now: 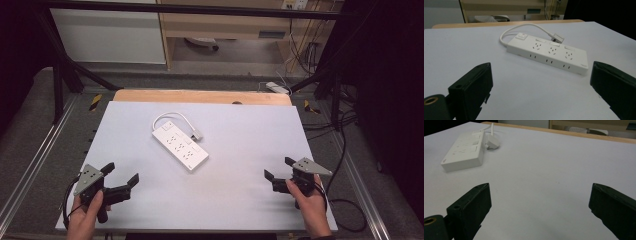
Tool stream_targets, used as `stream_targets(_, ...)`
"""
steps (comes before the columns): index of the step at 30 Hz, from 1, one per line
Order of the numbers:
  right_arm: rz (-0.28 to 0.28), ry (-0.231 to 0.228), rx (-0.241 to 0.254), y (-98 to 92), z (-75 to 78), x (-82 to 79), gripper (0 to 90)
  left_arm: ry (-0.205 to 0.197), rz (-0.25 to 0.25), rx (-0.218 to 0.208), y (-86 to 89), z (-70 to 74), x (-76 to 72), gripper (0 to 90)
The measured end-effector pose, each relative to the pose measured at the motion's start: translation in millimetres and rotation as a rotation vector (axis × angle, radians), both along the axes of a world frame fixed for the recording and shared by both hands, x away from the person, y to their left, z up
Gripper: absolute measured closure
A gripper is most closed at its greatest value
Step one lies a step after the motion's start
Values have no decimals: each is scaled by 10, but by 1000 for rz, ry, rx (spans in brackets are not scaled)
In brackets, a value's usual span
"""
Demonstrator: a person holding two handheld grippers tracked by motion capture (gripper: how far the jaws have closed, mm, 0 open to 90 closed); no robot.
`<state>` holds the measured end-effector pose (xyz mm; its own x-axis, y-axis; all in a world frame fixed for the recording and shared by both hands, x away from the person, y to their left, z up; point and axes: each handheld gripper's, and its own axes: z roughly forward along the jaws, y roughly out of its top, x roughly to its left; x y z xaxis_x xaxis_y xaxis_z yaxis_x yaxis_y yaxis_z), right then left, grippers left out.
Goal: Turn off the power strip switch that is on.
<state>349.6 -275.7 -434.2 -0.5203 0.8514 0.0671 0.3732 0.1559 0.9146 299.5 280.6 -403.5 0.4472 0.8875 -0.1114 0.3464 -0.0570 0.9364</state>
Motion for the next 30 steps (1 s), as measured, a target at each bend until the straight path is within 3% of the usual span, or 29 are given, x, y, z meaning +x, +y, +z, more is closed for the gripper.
stream_targets(30, -11, -2, -14, 35, 5, -6, 38, 7, -15, 10, -25, -11, 6, 43)
